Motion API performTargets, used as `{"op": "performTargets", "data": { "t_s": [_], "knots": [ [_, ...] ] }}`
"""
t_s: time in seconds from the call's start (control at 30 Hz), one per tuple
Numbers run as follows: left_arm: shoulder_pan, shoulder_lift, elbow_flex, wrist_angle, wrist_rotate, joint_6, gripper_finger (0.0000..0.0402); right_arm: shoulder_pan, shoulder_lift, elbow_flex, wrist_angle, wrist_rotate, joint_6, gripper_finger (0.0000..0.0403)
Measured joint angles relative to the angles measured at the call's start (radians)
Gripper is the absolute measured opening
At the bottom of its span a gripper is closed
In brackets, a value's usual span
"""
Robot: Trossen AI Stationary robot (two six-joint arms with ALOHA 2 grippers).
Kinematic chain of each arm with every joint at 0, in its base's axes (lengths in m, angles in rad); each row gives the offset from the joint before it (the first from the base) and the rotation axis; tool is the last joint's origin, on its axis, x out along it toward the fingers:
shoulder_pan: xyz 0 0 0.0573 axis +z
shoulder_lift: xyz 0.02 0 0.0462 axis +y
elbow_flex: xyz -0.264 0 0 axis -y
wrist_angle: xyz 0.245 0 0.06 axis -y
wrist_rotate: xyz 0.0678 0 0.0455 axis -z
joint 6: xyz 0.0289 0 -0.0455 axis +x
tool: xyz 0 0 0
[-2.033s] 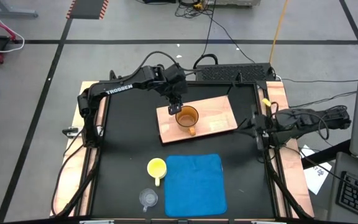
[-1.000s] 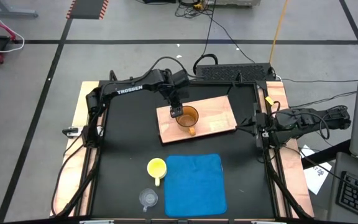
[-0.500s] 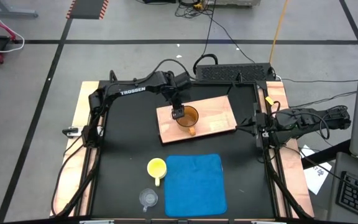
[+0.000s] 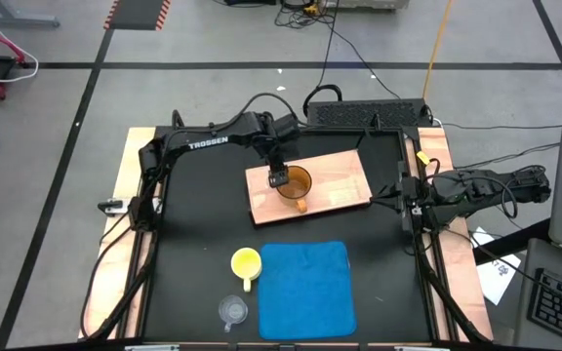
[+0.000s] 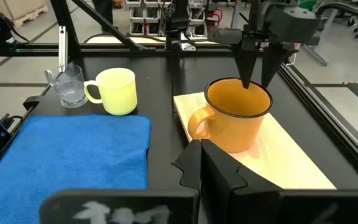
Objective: Stack small to large cups/mugs on shelf
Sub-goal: Put the orange mug on the shelf
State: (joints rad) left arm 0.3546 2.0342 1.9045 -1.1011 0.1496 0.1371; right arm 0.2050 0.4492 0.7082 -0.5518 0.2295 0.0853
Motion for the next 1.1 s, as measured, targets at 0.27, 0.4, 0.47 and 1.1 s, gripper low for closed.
{"op": "performTargets", "data": {
  "t_s": [0.27, 0.4, 0.47, 1.1],
  "knots": [
    [0.0, 0.0, 0.0, -0.002, 0.001, -0.001, 0.0075, 0.0, 0.0, 0.0, 0.001, 0.0, 0.0, 0.0],
    [0.0, -0.003, 0.001, -0.002, 0.013, 0.001, 0.0017, 0.0, 0.0, 0.0, 0.001, 0.0, 0.003, 0.0],
    [0.001, -0.006, 0.002, -0.011, 0.021, 0.007, 0.0011, 0.0, 0.0, 0.0, 0.001, 0.0, 0.007, 0.0],
    [0.004, -0.007, 0.002, -0.063, -0.063, -0.015, 0.0005, 0.0, 0.0, 0.0, 0.001, -0.001, 0.008, 0.0]
  ]
}}
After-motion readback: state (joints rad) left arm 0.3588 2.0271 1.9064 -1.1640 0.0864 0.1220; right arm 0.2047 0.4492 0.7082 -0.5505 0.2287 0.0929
